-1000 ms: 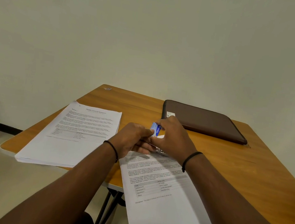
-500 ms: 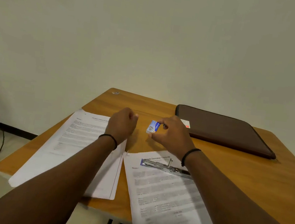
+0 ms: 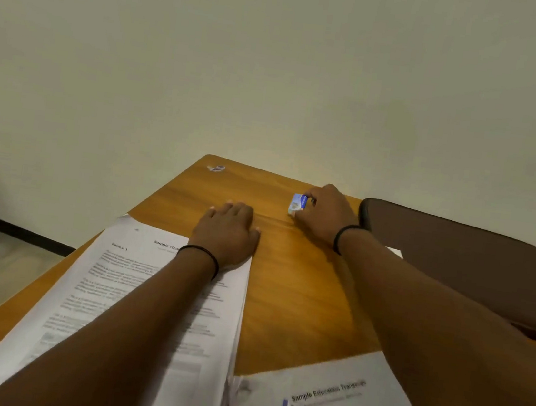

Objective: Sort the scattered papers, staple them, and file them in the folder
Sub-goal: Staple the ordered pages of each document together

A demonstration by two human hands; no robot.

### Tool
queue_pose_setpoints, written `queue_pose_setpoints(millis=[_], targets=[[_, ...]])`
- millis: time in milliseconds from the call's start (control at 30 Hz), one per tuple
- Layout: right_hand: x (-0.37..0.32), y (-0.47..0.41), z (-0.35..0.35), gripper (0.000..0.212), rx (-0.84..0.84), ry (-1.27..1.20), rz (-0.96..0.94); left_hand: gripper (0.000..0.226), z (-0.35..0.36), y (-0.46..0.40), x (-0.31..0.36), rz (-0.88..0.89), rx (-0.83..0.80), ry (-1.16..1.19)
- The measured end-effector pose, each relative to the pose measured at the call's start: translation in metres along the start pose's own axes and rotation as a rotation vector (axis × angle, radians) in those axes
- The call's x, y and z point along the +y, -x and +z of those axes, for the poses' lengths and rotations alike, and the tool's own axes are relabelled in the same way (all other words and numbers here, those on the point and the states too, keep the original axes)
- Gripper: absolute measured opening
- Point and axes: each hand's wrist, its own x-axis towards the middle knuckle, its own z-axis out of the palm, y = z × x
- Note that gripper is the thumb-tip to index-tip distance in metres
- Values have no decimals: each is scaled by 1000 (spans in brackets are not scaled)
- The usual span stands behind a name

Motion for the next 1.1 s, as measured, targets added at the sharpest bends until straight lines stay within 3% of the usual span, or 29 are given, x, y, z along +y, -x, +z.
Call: queue_pose_setpoints(millis=[200,367,433,533,667,800,967,1100], targets=[[14,-69,37,46,-18,-10,27,45,18,-15,-12,20,-13,-43],[14,-78,49,65,-30,-28,96,42,19,-17,-20,21,3,-33],[13,-71,44,58,26,-67,95,39,16,-19,-21,7,2,-12],[7,-44,24,29,104,-79,39,31,9,-25,-23,-28,80,34],[-3,31,-10,28,55,-159,-11,38,0,-19,-16,-79,286,67],[1,113,-44,23,67,-301,-4,34,-19,6,24,86,373,110],[9,187,-68,14,42,-489,69,19,-33,64,93,306,168,298],[-3,221,-80,18,79,-423,-22,18,-40,105,110,251,25,544]])
